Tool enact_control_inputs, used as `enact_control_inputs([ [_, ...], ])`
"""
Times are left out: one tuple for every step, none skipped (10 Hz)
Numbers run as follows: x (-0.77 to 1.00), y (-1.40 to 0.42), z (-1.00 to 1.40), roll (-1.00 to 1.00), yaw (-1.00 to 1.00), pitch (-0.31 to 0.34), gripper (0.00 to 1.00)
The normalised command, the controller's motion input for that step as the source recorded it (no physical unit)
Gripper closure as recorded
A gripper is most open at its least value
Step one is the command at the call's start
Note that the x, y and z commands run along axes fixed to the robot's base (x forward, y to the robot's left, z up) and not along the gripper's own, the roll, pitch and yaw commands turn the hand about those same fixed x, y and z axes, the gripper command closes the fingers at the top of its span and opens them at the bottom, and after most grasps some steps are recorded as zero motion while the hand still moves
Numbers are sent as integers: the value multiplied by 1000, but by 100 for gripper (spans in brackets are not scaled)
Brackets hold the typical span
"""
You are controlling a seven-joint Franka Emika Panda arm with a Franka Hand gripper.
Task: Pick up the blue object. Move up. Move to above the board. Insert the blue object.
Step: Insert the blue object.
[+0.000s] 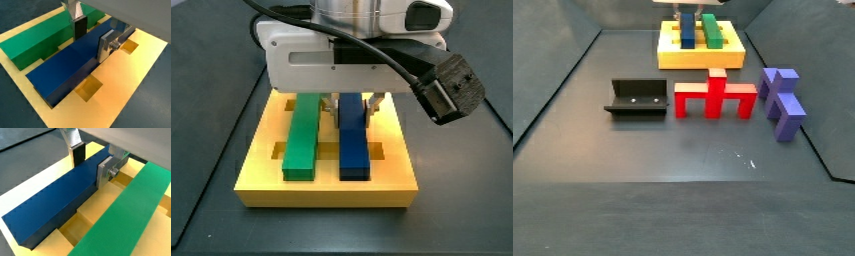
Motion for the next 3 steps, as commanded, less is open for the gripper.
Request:
enact_control_inputs([
  [94,0,-386,0,0,0,100],
  [46,0,-289,6,0,6,100],
  [0,0,0,0,0,0,100],
])
